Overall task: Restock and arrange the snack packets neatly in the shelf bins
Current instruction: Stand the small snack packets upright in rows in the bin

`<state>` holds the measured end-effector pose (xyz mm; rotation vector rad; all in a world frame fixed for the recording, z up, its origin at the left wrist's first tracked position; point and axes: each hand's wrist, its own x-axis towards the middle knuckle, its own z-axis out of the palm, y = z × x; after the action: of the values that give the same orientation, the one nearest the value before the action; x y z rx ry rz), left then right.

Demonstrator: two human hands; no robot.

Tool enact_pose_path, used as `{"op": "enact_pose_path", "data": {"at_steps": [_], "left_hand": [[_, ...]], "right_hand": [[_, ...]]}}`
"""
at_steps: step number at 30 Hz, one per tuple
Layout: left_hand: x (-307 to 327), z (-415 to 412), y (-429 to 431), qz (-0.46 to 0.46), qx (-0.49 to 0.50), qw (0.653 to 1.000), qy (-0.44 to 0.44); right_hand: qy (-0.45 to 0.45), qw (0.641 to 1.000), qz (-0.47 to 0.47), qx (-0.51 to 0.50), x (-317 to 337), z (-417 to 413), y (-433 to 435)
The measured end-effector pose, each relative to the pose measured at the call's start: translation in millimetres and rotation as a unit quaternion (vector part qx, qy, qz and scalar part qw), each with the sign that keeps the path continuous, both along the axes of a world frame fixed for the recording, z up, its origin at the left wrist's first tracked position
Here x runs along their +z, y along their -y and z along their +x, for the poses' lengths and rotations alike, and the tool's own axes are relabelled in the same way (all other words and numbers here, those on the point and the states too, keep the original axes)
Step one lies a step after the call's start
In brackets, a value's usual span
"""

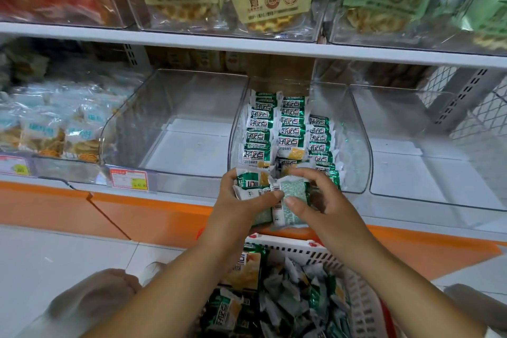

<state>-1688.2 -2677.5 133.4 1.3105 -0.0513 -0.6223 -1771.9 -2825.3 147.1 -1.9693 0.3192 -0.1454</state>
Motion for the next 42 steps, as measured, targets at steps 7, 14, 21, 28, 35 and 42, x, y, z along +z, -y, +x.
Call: {"op": "enact_pose_path", "data": {"at_steps": [7,14,21,28,35,42], "left_hand": [[-4,3,5,-0.012,0.040,0.999,-0.023],[0,2,2,-0.039,0.031,0.998,-0.038],[4,1,-2,-0.048,0.006,0.999,-0.024],[7,17,-12,0.002,0.035,0.998,0.059],[1,11,-10,-0.008,-0.051,0.998,0.037],[12,31,-29,-0.012,0.018,0.999,0.047]], "right_hand": [[0.044,0.997,-0.014,-0.062,-10,-2,0],[-0.039,0.998,0.044,0.011,-8,-8,-7],[-0.011,1.000,-0.018,0.013,-4,-7,-9],[0.011,0.989,0.141,-0.044,14,-2,12],[0.003,0.980,0.198,-0.022,12,0,1],[0.012,0.981,-0.166,-0.098,25,27,53]]}}
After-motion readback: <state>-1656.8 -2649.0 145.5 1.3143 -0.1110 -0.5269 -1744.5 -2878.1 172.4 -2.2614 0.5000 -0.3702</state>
